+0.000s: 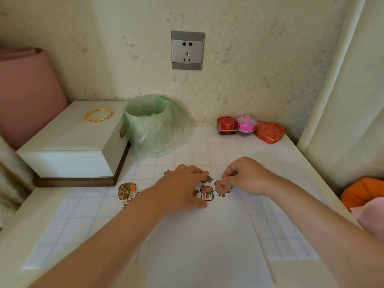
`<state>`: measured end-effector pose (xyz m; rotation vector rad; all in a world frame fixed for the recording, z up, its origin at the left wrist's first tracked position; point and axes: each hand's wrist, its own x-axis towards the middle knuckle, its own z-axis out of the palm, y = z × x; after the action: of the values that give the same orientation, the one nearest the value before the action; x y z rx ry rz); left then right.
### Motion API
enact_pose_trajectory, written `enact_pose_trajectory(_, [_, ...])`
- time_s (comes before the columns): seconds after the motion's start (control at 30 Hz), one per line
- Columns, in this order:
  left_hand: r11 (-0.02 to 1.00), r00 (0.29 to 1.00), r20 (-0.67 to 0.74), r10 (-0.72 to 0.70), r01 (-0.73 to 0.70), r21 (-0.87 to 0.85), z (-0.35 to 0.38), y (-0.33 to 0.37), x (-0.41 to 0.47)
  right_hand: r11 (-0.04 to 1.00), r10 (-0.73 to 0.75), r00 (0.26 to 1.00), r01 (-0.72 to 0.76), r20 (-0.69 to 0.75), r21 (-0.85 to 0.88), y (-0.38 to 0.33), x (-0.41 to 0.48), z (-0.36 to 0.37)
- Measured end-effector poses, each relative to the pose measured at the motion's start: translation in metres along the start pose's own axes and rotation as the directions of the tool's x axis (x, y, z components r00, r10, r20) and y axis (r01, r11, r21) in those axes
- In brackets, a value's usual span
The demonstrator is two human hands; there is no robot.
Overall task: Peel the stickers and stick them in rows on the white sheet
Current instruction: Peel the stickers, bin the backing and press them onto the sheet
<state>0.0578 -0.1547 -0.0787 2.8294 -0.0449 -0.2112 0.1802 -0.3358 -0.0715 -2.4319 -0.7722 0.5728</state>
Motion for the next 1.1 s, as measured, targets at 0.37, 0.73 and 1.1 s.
enact_pose_trajectory(0.37, [1.000,1.000,0.021,-0.001,0.001,0.014,-0.001,0.001,-0.001,0.996,-0.023,0.999,0.020,-0.036,-0.083,-0.004,-0.002,0.003])
enact_pose_trajectory(0.73, [0.976,0.973,-0.083,0.216,-0.217,-0.007,0.009,0.012,-0.008,0.937,0.011,0.988,-0.063,-0.151,-0.343,-0.018,-0.009,0.001])
enact_pose_trajectory(1.1, [0.956,0.929,-0.250,0.273,-0.233,0.177,0.040,0.017,-0.015,0.983,0.039,0.964,-0.084,-0.262,-0.161,0.013,-0.021,0.001])
